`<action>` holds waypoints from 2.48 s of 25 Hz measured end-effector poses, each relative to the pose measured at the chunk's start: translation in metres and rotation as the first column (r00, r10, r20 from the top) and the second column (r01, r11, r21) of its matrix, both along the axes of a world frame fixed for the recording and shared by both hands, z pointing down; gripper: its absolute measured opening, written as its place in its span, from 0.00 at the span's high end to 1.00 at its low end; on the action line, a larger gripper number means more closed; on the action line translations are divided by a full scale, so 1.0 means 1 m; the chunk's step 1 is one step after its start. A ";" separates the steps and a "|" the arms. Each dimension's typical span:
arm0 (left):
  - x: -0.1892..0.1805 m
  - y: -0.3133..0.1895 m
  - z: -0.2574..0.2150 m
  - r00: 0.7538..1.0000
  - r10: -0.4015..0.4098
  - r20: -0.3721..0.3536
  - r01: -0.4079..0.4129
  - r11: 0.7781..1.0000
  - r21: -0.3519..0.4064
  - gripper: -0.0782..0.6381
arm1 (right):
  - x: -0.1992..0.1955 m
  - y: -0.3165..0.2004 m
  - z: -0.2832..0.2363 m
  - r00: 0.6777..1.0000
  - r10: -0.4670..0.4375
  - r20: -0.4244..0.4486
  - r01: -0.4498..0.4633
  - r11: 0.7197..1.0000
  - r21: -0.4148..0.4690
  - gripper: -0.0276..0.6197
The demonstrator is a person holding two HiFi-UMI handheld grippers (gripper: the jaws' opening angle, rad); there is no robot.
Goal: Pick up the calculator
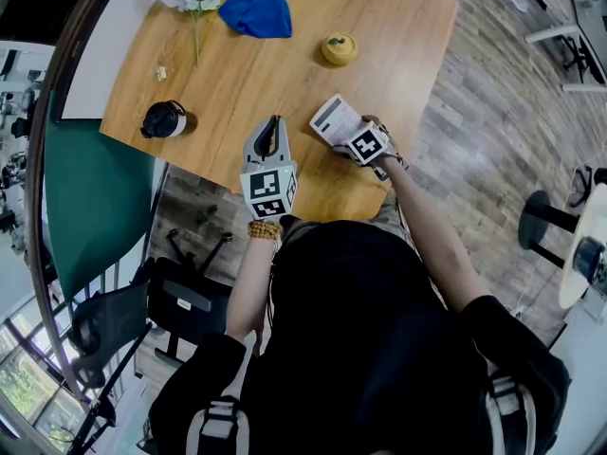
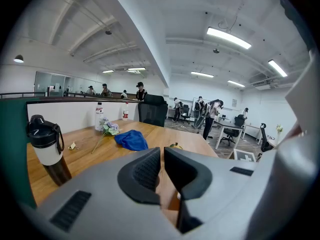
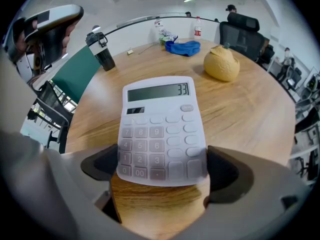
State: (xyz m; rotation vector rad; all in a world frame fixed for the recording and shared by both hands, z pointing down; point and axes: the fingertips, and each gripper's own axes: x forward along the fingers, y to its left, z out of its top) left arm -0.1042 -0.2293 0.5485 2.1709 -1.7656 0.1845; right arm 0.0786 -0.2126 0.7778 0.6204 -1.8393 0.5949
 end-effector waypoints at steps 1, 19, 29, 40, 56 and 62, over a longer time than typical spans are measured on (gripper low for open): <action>0.000 0.000 0.001 1.000 0.000 0.002 0.000 1.000 -0.004 0.83 | 0.000 0.000 0.000 1.000 0.001 0.002 -0.001 1.000 0.003 0.08; 0.048 0.002 0.122 0.968 0.186 -0.167 -0.228 0.932 -0.283 0.62 | -0.006 0.003 -0.007 0.997 -0.064 -0.038 0.069 0.983 0.172 0.09; 0.058 -0.010 0.165 0.963 0.168 -0.213 -0.240 0.893 -0.381 0.61 | -0.012 0.005 -0.009 0.980 -0.159 -0.116 0.185 0.948 0.260 0.09; 0.074 -0.005 0.168 0.951 0.227 -0.208 -0.292 0.882 -0.370 0.77 | -0.013 0.008 -0.007 0.971 -0.189 -0.144 0.223 0.935 0.277 0.08; 0.079 0.007 0.144 0.951 0.147 -0.271 -0.246 0.891 -0.381 0.82 | -0.018 0.023 -0.017 0.949 -0.272 -0.159 0.313 0.870 0.382 0.07; 0.084 0.015 0.137 0.918 0.043 -0.395 -0.233 0.864 -0.446 0.82 | -0.029 0.029 -0.016 0.946 -0.282 -0.158 0.322 0.862 0.391 0.07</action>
